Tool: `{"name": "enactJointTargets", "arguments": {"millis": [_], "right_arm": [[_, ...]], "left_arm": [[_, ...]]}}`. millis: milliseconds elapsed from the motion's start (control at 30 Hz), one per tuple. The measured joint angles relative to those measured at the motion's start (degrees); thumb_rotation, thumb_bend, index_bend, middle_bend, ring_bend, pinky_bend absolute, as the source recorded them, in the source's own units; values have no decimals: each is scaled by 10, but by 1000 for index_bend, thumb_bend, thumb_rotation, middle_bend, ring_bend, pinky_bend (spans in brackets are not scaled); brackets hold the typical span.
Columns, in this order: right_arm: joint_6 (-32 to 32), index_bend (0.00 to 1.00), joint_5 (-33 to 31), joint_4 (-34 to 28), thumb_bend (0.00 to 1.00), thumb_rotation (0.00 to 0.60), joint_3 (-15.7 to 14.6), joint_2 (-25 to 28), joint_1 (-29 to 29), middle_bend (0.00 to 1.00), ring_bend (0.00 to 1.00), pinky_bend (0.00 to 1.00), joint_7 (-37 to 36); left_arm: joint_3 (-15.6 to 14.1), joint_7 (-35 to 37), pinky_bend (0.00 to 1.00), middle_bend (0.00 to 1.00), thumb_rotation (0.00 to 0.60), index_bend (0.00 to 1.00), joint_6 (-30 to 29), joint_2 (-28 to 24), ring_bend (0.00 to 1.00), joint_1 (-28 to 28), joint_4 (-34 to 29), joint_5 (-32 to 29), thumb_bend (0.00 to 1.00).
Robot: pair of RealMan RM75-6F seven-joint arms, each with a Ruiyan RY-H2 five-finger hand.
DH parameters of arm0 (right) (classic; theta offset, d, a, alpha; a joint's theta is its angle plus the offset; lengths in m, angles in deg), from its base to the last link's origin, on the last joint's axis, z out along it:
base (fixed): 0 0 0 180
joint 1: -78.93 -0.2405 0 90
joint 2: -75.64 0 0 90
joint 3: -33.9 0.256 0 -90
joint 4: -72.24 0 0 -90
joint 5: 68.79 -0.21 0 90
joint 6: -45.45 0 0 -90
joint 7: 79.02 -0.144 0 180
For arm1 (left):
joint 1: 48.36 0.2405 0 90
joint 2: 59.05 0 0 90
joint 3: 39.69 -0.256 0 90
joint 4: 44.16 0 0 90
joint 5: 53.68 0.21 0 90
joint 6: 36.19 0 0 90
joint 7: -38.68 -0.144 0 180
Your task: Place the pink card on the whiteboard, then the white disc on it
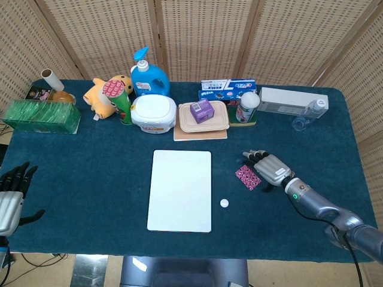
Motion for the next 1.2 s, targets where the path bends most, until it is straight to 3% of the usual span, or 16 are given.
{"name": "enactJointTargets", "arguments": {"millis": [1200], "right_arm": [[14, 172, -4, 73, 113, 600, -29, -59, -29, 56, 26, 151, -50]], "left_arm": [[-3, -14, 75, 0, 600, 0, -1, 5, 0, 0, -2, -2, 82]]}}
